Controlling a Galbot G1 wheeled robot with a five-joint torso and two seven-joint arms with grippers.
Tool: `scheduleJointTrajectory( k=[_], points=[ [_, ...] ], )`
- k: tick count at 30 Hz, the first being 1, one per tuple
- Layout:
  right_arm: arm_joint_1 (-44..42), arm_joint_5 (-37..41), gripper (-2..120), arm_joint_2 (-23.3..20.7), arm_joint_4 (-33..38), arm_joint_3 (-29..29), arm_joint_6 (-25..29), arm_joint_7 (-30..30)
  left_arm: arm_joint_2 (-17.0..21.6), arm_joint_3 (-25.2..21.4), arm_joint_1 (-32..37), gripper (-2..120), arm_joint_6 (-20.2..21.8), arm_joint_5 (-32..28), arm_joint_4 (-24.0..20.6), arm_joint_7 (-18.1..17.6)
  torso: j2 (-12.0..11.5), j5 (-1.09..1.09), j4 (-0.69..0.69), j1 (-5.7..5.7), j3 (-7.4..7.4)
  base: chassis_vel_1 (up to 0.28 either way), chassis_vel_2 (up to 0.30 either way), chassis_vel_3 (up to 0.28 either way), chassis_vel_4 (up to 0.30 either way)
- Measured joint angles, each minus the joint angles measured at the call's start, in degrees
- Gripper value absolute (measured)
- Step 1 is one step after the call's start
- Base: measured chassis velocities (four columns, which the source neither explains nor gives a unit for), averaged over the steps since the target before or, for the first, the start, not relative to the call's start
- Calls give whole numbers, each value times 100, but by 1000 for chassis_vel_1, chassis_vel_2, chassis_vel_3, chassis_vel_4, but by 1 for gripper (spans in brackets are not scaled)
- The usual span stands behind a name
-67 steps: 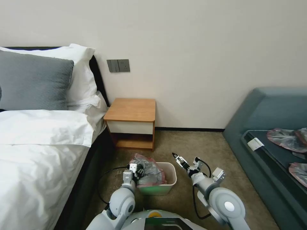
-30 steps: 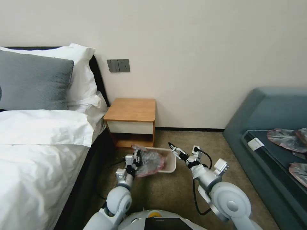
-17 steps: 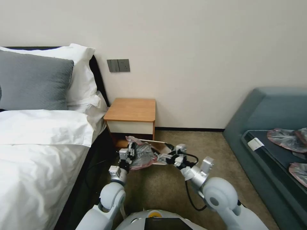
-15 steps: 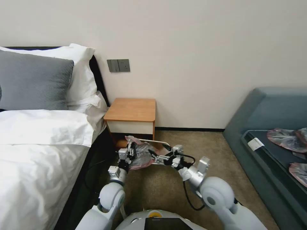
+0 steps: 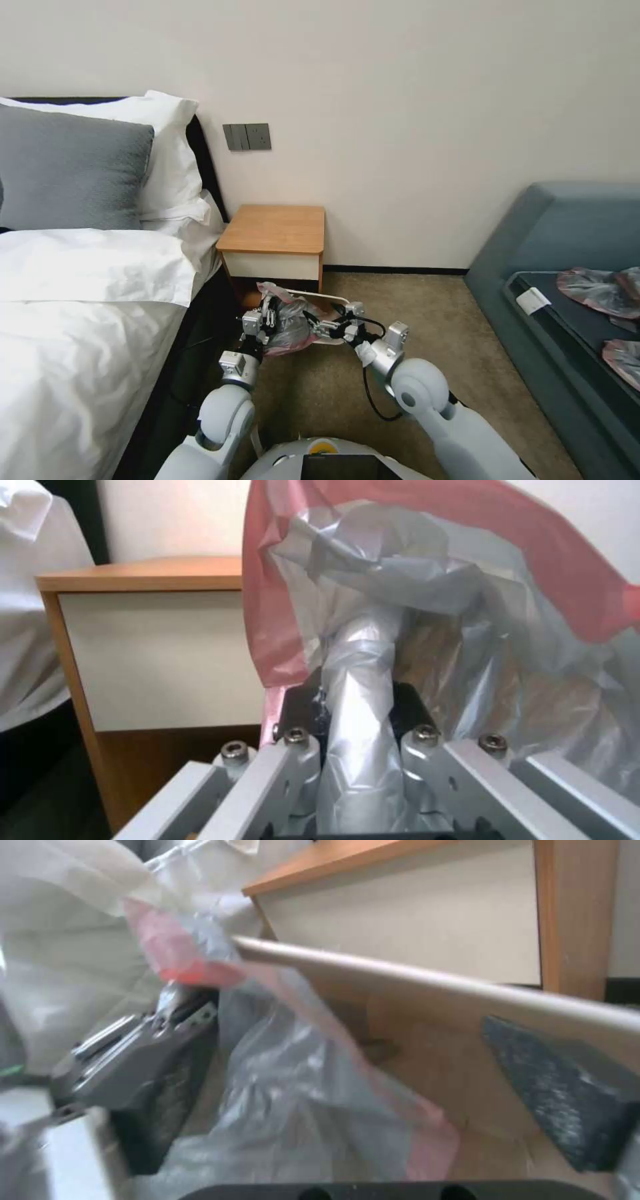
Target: Pick up the garbage bag from the table and place it over the trash can.
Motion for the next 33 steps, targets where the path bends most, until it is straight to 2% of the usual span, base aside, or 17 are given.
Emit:
scheduleJointTrajectory(
  k=[6,8,9,11,12,15,16,18,20,23,25,27,33],
  points=[
    [120,-23,78,85,-95,-165,15,21,-68,13,106,9,-4,61,-65,30,0,0,0,0,0,0,0,0,0],
    [99,-113,68,124,-131,-219,47,9,-105,21,159,9,-4,98,-95,42,0,0,0,0,0,0,0,0,0],
    [99,-113,68,124,-131,-219,47,9,-105,21,159,9,-4,98,-95,42,0,0,0,0,0,0,0,0,0],
    [40,-174,56,154,-145,-236,83,0,-133,25,228,9,-3,125,-124,45,0,0,0,0,0,0,0,0,0],
    [40,-174,56,154,-145,-236,83,0,-133,25,228,9,-3,125,-124,45,0,0,0,0,0,0,0,0,0],
    [-11,-229,40,154,-150,-226,148,-12,-165,28,299,9,-2,139,-147,47,0,1,0,0,0,0,0,0,0],
    [-11,-229,40,154,-150,-226,148,-12,-165,28,299,9,-2,139,-147,47,0,1,0,0,0,0,0,0,0],
    [-42,-248,30,153,-150,-204,168,-28,-196,28,332,9,1,139,-157,45,1,1,0,0,0,0,0,0,0],
    [-57,-266,27,153,-149,-197,174,-46,-210,28,343,9,2,139,-161,43,1,1,0,0,0,0,0,0,0],
    [-103,-343,12,177,-163,-193,215,-116,-230,26,387,9,23,116,-191,31,1,1,0,0,-1,0,0,0,0],
    [-112,-355,10,188,-163,-192,223,-124,-230,24,402,9,43,68,-208,15,0,1,0,0,-1,0,0,0,0],
    [-126,-363,0,201,-142,-184,244,-125,-228,18,419,9,84,-41,-235,-27,1,1,0,0,-1,0,0,0,0],
    [-124,-291,0,179,118,1,263,-64,-237,9,419,9,177,-315,-249,-158,0,1,0,0,-1,0,0,0,0]
  ],
)
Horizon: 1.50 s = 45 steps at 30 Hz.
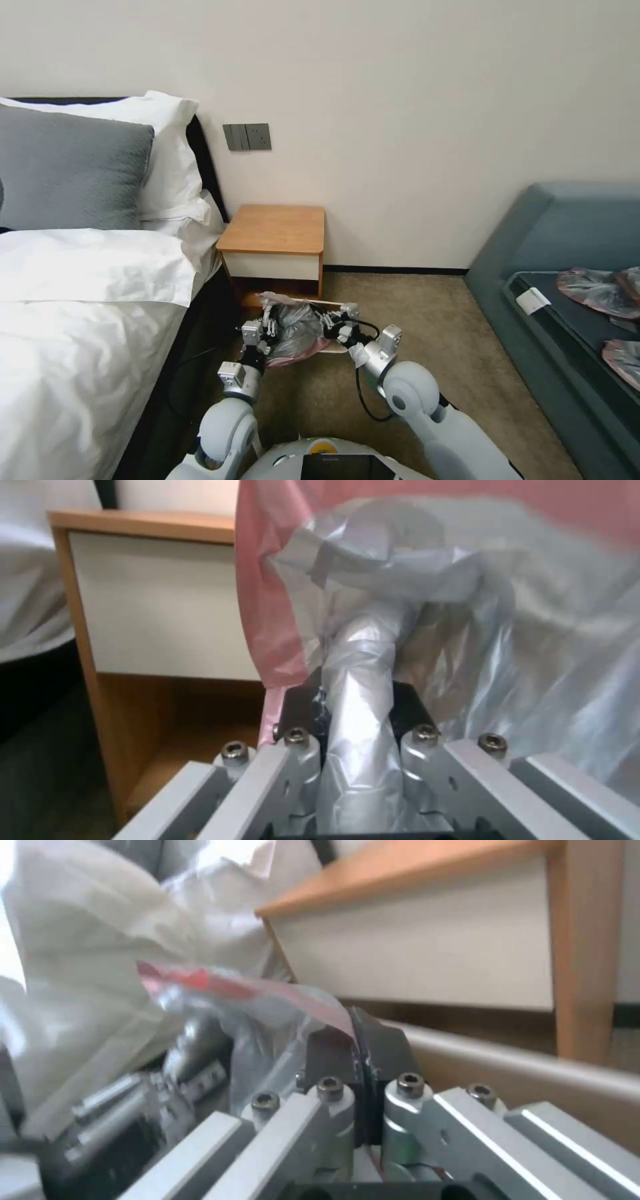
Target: Pick up the garbage bag from the table and place it over the trash can.
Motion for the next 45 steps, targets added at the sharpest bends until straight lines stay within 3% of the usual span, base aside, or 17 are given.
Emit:
scheduleJointTrajectory(
  k=[11,18,27,34,45],
  points=[
    [8,380,0,-394,457,539,-128,120,-83,26,-33,9,69,-141,106,-118,0,0,0,0,0,0,0,0,0],
    [332,929,0,-547,157,887,-346,273,-91,23,-19,9,80,-144,108,-94,0,1,0,0,0,0,0,0,0],
    [484,1560,0,-773,-238,1301,-1095,302,-121,-71,-56,9,-61,-387,136,179,0,0,0,0,1,0,0,0,0],
    [645,2080,0,-767,-565,1388,-1385,336,-135,-157,-119,9,-114,-754,136,496,0,0,0,0,0,0,0,0,0],
    [372,2200,0,-618,-505,1389,-1431,369,-150,-375,-290,9,5,-1757,135,472,0,0,0,0,0,0,0,0,0]
  ],
)
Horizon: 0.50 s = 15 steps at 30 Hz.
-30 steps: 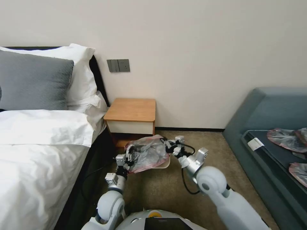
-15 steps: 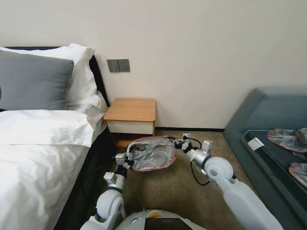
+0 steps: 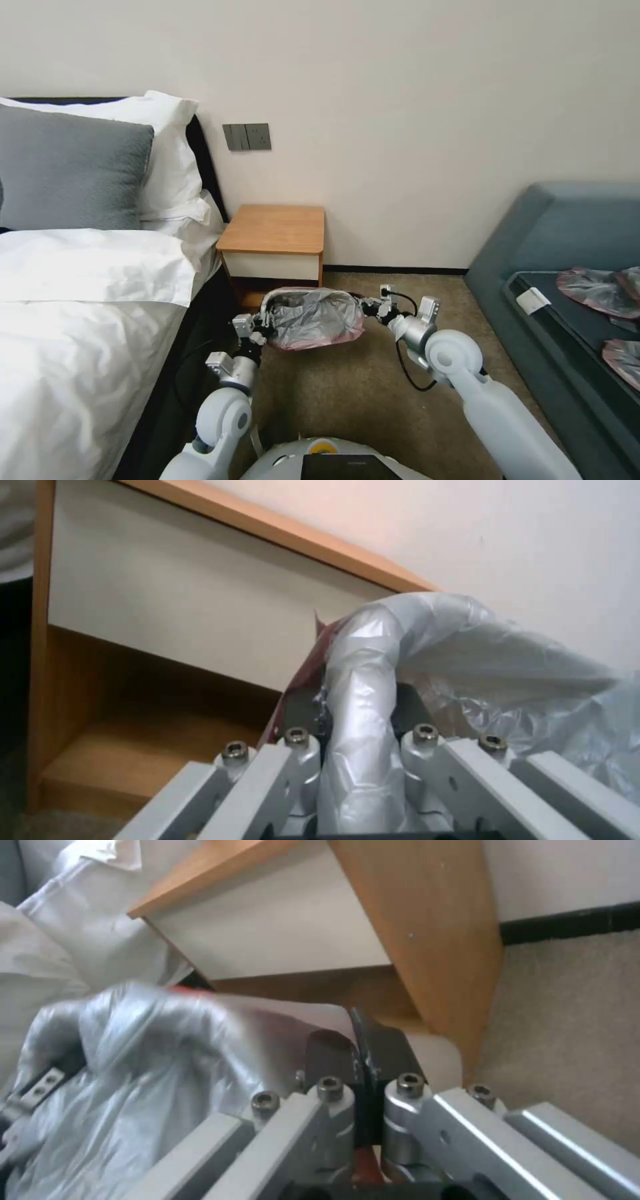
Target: Pick up the garbage bag from the table and place it over the trash can.
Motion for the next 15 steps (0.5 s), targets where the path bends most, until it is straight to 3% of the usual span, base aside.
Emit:
scheduleJointTrajectory(
  k=[3,14,15],
  points=[
    [-74,-74,8,100,48,-14,92,87,1,-23,-123,9,156,-408,-17,-148,0,0,0,0,0,0,0,0,0],
    [-290,-165,41,242,212,1,169,422,-5,-34,-413,9,375,-941,36,-657,0,0,1,0,0,0,0,0,0],
    [-332,-206,48,267,224,4,184,439,-3,-34,-445,9,387,-972,52,-693,0,0,0,1,0,0,0,0,0]
  ],
)
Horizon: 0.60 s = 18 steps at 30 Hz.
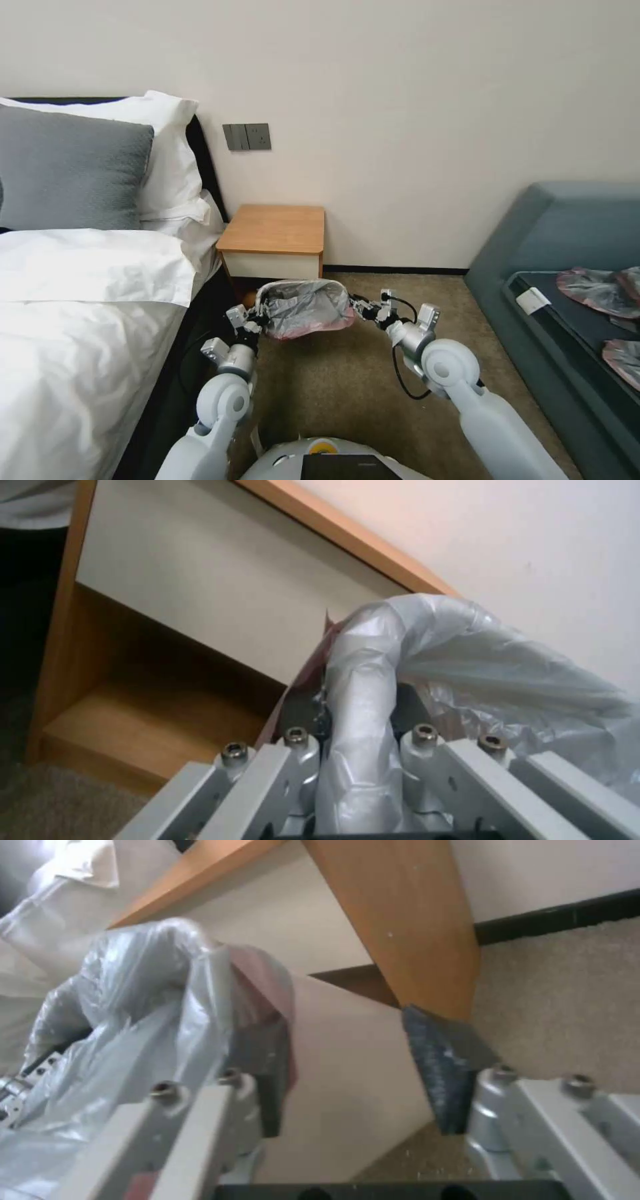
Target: Pick up the garbage bag from the table and place it over the trash can.
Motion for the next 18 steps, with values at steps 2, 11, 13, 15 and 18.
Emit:
scheduleJointTrajectory(
  k=[2,11,13,15,18],
  points=[
    [-33,-47,53,16,3,3,19,1,4,-1,-30,9,11,-27,14,-30,0,0,0,0,0,0,0,0,0],
    [-229,-140,86,159,64,4,86,54,-67,-201,-10,8,46,-94,20,-219,0,1,2,0,0,0,0,0,0],
    [-278,-140,96,187,73,20,98,68,-97,-289,19,7,47,-95,-8,-226,0,0,0,0,0,0,0,0,0],
    [-293,-140,99,197,80,31,111,69,-106,-318,28,7,47,-95,-18,-229,0,1,0,0,0,0,0,0,0],
    [-507,11,100,418,398,174,438,344,-146,-458,105,7,57,-95,-76,-256,0,0,-1,0,0,0,0,0,0]
  ],
)
